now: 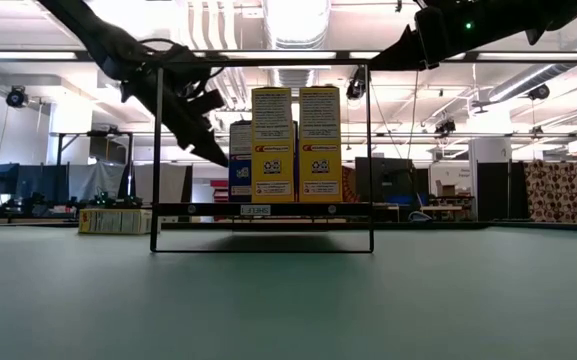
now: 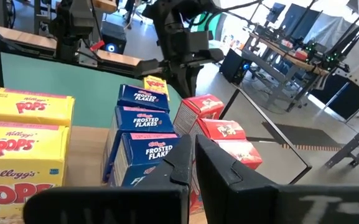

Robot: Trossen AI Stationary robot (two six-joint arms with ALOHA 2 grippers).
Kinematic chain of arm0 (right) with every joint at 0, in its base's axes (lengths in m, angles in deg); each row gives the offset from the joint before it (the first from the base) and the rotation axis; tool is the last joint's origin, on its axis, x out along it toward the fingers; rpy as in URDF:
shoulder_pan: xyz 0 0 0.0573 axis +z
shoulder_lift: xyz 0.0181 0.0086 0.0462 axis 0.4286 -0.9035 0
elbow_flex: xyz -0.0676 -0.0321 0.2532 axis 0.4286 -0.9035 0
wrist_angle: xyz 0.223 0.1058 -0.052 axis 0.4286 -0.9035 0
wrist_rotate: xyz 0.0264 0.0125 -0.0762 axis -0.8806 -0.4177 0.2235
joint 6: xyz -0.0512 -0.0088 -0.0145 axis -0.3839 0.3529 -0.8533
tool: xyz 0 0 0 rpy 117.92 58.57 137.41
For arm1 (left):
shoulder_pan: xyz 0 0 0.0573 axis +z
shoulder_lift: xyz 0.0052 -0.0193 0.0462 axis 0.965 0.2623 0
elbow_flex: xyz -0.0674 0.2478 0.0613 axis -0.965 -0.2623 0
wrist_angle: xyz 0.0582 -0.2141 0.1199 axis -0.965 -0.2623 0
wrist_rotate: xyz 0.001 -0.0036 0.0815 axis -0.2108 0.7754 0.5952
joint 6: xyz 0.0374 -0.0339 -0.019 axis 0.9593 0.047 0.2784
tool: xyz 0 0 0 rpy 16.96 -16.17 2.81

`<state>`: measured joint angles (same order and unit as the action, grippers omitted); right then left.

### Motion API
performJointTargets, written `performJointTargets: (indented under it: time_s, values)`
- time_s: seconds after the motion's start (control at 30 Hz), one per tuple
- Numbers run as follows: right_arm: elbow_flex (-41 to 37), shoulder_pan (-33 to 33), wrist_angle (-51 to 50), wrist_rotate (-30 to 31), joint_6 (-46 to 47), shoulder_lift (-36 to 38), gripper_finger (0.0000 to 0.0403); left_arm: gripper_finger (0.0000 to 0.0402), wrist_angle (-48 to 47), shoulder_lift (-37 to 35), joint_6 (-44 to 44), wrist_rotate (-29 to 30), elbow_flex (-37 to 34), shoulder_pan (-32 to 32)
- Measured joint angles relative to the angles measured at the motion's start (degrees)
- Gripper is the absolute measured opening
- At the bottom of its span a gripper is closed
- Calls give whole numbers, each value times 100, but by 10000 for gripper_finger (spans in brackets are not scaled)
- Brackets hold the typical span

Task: Stack cereal on shelf
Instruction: Put the red cereal box on the shelf aligned with the other red cereal box

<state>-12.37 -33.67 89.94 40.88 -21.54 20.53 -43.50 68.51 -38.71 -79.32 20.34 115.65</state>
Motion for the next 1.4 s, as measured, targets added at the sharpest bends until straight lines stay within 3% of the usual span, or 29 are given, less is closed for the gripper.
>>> performJointTargets:
  time_s: [0.77,1.1,1.3,1.4]
  values:
    - [0,0,-1,8,104,0,9,0,1354,567,-3,-12,20,0]
    - [0,0,-22,8,102,0,9,0,844,430,-53,-22,22,-7]
    - [0,0,-45,11,100,0,9,0,725,480,-91,-1000,22,-17]
    - [0,0,-47,12,100,0,9,0,852,506,-177,-1083,22,-20]
